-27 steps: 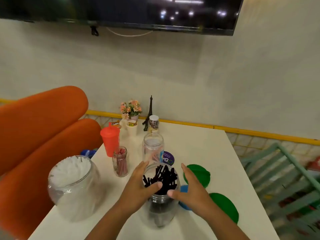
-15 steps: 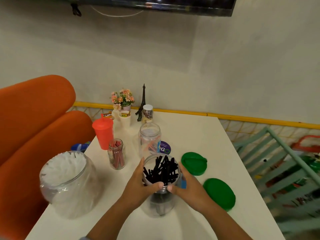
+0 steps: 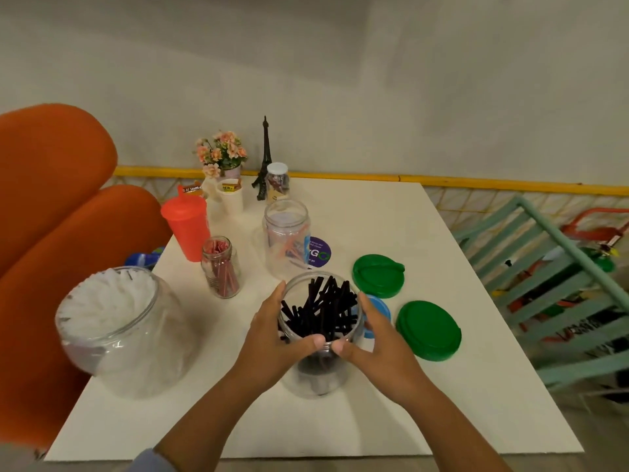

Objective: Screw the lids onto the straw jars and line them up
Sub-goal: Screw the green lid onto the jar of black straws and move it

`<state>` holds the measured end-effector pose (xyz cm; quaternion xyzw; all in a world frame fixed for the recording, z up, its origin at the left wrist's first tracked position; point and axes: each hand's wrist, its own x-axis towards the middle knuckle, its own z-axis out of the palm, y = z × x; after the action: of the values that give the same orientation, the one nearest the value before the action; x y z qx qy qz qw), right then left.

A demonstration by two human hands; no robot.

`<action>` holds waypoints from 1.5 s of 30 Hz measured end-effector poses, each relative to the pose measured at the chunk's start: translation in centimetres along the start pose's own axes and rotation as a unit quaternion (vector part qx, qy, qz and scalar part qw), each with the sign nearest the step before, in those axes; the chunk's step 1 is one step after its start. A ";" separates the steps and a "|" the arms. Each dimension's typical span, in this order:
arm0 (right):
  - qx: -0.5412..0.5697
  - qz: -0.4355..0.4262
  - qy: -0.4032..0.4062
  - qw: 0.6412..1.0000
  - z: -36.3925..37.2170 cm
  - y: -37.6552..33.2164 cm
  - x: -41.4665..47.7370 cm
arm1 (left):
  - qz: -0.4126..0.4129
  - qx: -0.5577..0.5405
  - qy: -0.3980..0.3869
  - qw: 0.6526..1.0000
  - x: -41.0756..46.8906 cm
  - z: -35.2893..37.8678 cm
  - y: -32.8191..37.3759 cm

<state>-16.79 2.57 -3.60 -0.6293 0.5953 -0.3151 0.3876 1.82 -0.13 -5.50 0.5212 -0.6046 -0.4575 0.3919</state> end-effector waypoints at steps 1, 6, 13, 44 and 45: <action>-0.001 -0.005 0.005 1.000 0.0 0.2 -0.2 | -0.001 0.002 0.000 1.000 -0.2 0.2 0.1; -0.003 -0.024 0.024 0.999 -0.3 1.0 -1.1 | 0.014 0.027 0.012 0.999 -0.9 1.2 0.1; -0.043 -0.065 0.057 0.995 -0.5 2.8 -1.9 | 0.051 0.017 0.043 0.998 -1.5 3.3 -0.3; -0.035 -0.103 0.148 0.983 -3.5 9.0 -0.6 | 0.204 -0.008 0.049 0.978 -5.0 5.7 -1.1; -0.058 -0.073 0.160 0.983 -4.2 10.0 0.6 | 0.203 -0.004 0.049 0.978 -4.9 5.6 -1.2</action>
<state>-25.38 1.64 -10.22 -0.6338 0.6194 -0.4042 0.2264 -2.47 5.52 -8.16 0.4076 -0.6764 -0.3443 0.5078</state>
